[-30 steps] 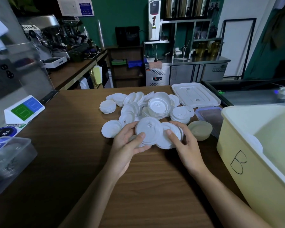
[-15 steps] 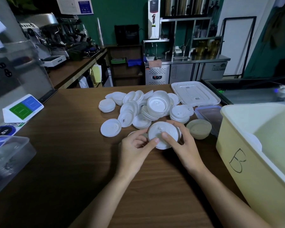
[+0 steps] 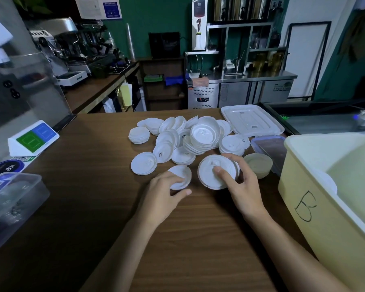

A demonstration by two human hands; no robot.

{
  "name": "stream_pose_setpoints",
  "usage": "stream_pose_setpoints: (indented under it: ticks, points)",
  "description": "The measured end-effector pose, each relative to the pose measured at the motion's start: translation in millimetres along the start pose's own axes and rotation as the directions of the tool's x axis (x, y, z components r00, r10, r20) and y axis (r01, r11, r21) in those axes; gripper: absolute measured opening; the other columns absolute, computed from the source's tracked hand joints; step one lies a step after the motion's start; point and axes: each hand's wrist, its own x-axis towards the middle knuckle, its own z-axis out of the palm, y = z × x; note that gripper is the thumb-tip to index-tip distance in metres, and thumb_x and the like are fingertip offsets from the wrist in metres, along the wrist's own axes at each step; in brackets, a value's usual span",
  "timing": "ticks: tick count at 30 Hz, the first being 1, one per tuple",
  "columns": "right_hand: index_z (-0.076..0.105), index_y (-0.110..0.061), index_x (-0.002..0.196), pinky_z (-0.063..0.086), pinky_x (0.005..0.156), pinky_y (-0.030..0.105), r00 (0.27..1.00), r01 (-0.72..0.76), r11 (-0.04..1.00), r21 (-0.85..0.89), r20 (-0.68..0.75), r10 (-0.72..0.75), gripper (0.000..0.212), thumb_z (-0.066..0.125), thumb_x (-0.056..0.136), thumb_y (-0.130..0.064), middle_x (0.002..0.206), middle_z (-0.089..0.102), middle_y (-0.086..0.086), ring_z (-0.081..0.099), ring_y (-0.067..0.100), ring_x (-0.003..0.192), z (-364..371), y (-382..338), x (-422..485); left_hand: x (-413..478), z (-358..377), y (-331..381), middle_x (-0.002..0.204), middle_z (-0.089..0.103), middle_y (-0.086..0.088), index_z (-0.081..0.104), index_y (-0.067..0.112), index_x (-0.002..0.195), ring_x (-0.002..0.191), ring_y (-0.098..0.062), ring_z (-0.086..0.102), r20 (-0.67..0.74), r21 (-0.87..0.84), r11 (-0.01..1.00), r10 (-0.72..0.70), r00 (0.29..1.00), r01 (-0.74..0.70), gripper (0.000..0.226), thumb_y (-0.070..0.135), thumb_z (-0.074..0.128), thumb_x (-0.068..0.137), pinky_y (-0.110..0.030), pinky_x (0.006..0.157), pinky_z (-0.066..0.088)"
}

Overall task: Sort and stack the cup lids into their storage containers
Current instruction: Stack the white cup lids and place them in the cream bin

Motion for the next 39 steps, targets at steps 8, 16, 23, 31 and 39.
stream_pose_setpoints:
  ticks: [8,16,23,31,39]
  points:
    - [0.071,-0.041,0.119,0.053,0.105,0.046,1.0,0.011,1.0,-0.02,0.014,-0.011,0.038,0.082,0.082,-0.046,0.13,0.068,-0.008,0.062,0.013,0.124,1,1,-2,2,-2,2,0.086,0.064,0.008,0.077,0.019,0.105,0.079,-0.013,0.066,-0.064,-0.009,0.998,0.054,0.996,-0.055,0.025,0.001,0.078,0.087,-0.03,0.073,0.056]
    - [0.071,-0.043,0.119,0.053,0.106,0.049,1.0,-0.002,1.0,-0.008,0.0,0.002,0.042,0.083,0.079,-0.052,0.133,0.067,-0.007,0.062,0.013,0.126,2,3,-1,3,-12,21,0.097,0.077,0.016,0.075,0.038,0.108,0.095,-0.007,0.072,-0.124,-0.491,0.859,-0.23,0.965,0.142,0.035,0.01,0.082,0.087,-0.019,0.085,0.056]
    - [0.071,-0.04,0.123,0.052,0.108,0.05,1.0,-0.019,1.0,0.0,-0.001,0.019,0.048,0.083,0.079,-0.056,0.134,0.065,-0.004,0.061,0.015,0.127,1,3,-1,8,-18,27,0.123,0.075,0.001,0.068,0.01,0.131,0.118,-0.016,0.07,-0.008,-0.821,0.542,-0.326,0.945,0.18,0.031,0.002,0.059,0.103,-0.037,0.084,0.063]
    - [0.068,-0.041,0.129,0.042,0.109,0.02,0.994,0.013,1.0,-0.02,0.113,-0.01,0.049,0.063,0.088,-0.067,0.136,0.064,-0.016,0.053,0.003,0.135,3,-7,-6,-1,1,37,0.123,0.076,0.006,0.07,0.015,0.13,0.118,-0.012,0.07,0.029,-0.741,0.652,-0.21,0.977,0.162,0.032,0.015,0.069,0.098,-0.03,0.097,0.058]
    - [0.066,-0.046,0.127,0.044,0.106,0.022,0.984,-0.021,1.0,0.009,0.18,0.019,0.053,0.073,0.078,-0.067,0.135,0.059,-0.01,0.057,0.002,0.13,4,-12,-11,-1,10,36,0.102,0.076,-0.006,0.077,0.022,0.11,0.1,-0.026,0.073,-0.046,-0.686,0.711,-0.254,0.966,0.154,0.021,0.024,0.082,0.09,-0.042,0.081,0.064]
